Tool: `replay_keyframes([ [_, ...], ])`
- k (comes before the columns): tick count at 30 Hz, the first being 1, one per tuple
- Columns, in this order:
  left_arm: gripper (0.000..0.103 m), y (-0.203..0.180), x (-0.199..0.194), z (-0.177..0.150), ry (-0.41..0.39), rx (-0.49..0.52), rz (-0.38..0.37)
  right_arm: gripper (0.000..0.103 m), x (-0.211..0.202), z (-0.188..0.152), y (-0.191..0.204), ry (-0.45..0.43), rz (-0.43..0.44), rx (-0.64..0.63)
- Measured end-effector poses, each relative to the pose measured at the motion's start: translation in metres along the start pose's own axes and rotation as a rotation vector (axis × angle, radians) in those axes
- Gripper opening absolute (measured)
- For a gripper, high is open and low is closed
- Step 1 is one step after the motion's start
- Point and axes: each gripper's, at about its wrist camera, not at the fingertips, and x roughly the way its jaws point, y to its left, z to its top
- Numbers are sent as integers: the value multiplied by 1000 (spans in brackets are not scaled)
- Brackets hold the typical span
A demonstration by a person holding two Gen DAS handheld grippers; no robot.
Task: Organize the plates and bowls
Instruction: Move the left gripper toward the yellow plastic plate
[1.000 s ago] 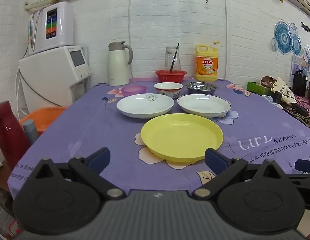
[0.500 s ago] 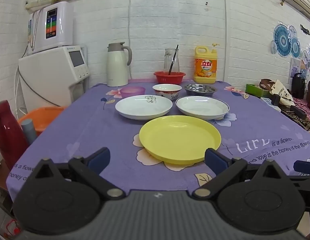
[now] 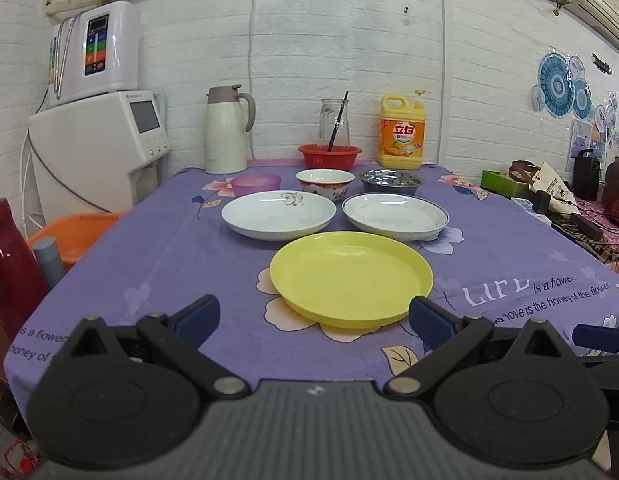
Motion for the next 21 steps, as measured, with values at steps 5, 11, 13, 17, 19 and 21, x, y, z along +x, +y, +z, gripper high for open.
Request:
replay_keyframes([
  [5, 100, 1, 0, 1, -2, -3, -10, 103, 0, 1, 2, -2, -4, -4],
  [11, 100, 1, 1, 0, 1, -4, -17, 103, 0, 1, 4, -4, -3, -10],
  [13, 100, 2, 1, 0, 1, -6, -16, 103, 0, 1, 4, -3, -1, -10],
  [17, 100, 3, 4, 1, 8, -6, -18, 103, 0, 0, 4, -3, 1, -8],
  [19, 100, 4, 8, 2, 14, -8, -16, 103, 1, 1, 4, -2, 0, -8],
  [21, 100, 6, 12, 4, 16, -16, -17, 103, 1, 3, 4, -6, 2, -13],
])
